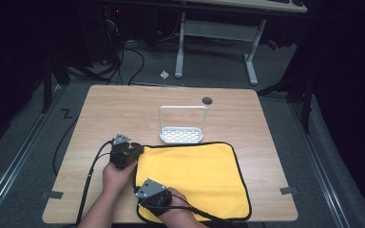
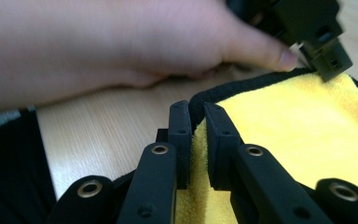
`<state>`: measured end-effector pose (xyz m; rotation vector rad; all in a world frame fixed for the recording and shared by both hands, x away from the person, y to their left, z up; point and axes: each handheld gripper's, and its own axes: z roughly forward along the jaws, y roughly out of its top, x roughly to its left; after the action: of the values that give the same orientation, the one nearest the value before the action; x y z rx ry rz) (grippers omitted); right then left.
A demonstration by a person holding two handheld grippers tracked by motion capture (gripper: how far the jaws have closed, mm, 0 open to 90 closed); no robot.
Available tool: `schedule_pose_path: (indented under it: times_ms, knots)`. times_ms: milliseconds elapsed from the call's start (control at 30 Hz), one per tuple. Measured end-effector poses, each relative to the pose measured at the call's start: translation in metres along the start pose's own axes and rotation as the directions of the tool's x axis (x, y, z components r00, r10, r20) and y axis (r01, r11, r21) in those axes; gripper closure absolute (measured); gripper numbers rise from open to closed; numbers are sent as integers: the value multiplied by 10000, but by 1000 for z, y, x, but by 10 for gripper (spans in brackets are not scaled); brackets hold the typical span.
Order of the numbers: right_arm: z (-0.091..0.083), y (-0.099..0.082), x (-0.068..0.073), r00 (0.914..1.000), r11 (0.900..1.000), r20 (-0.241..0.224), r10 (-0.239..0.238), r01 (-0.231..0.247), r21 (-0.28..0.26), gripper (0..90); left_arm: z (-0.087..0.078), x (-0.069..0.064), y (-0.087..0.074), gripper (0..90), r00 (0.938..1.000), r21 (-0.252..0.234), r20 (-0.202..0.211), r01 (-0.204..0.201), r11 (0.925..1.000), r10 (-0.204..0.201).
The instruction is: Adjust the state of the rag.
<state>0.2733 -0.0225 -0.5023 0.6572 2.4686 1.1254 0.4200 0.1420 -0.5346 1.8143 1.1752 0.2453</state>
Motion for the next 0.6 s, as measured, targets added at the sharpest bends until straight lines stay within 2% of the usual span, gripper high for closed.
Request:
schedule_pose_path:
  times_ms: [67,200,333,433,533,600]
  knots:
    - [-6,4,0,10000,9996,13,72,-72,-280,828,-4,2,0,839,9979,-251,337,568,9981,-560]
    - [-10,11,2,10000,9985,-54,43,-46,-553,828,-16,8,1,839,9936,-664,412,1081,9919,-1055]
    - [-2,22,11,9994,9973,-344,-39,13,-740,826,-37,20,0,838,9927,-865,154,1206,9889,-1197]
    - [9,37,25,9975,9951,-678,-176,108,-983,826,-62,33,-2,839,9912,-1004,-202,1280,9867,-1307]
    - [17,52,39,9940,9918,-1000,-434,308,-1242,826,-92,46,-10,839,9860,-1335,-519,1505,9795,-1586]
    - [19,62,50,9912,9885,-1111,-713,554,-1407,826,-103,51,-13,839,9828,-1493,-634,1627,9753,-1736]
